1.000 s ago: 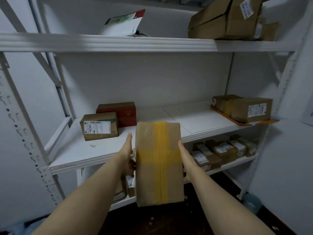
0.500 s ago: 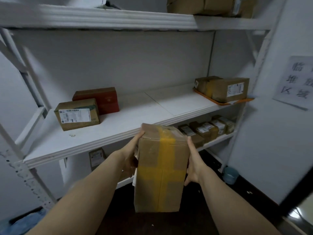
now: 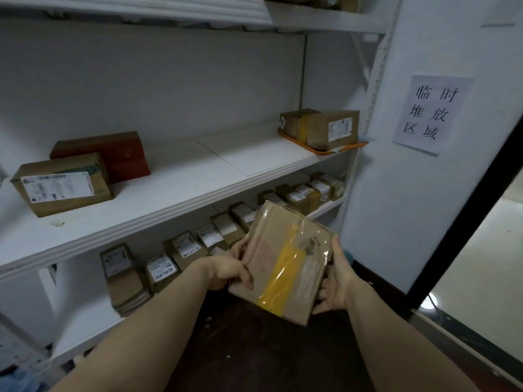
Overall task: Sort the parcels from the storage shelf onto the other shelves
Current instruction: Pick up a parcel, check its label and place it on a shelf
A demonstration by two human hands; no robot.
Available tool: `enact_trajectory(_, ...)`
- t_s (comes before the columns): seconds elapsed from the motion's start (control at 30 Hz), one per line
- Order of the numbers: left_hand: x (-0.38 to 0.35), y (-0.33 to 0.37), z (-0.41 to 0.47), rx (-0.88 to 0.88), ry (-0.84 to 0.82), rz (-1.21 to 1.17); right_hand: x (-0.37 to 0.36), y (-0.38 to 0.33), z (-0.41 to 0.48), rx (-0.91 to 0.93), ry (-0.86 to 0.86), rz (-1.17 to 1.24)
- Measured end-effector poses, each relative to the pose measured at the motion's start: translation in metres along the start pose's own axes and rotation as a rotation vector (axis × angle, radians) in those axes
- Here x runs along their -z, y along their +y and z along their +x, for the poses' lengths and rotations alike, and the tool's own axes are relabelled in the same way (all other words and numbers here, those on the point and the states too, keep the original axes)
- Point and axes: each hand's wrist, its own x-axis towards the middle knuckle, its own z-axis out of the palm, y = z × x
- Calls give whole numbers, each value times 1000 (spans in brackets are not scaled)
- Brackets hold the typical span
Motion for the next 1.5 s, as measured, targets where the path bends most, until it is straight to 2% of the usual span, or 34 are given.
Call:
enact_trajectory(0.17, -7, -10, -5, -18, -69, 196, 6, 7, 6, -69, -5, 55)
enact_trajectory(0.27, -4, -22, -5, 31, -51, 9, 6, 8, 7, -67, -36, 40)
enact_trajectory(0.37, 1, -27, -15, 84, 91, -330, 2, 11, 9, -40, -100, -53)
enact_trajectory(0.4, 4, -27, -18, 91, 139, -374, -2, 12, 9, -28, -110, -86)
enact_trajectory(0.5, 14, -36, -26, 104, 243, -332, -18, 17, 10, 10, -120, -193)
enact_trajectory(0.63, 24, -48, -45, 110, 334, -299, -46, 24, 13, 21, -134, -211)
enact_trajectory(0.87, 38, -78, -93, 147, 554, -283, -109, 60, 25, -132, -201, -367)
enact_trajectory(1.03, 61, -123, -119, 95, 591, -369, -155, 96, 37, -183, -218, -460)
enact_trajectory(1.27, 82, -153, -150, 173, 690, -319, -219, 131, 62, -132, -244, -636)
enact_trajectory(1.5, 116, -193, -171, 188, 867, -354, -287, 157, 68, -60, -269, -690)
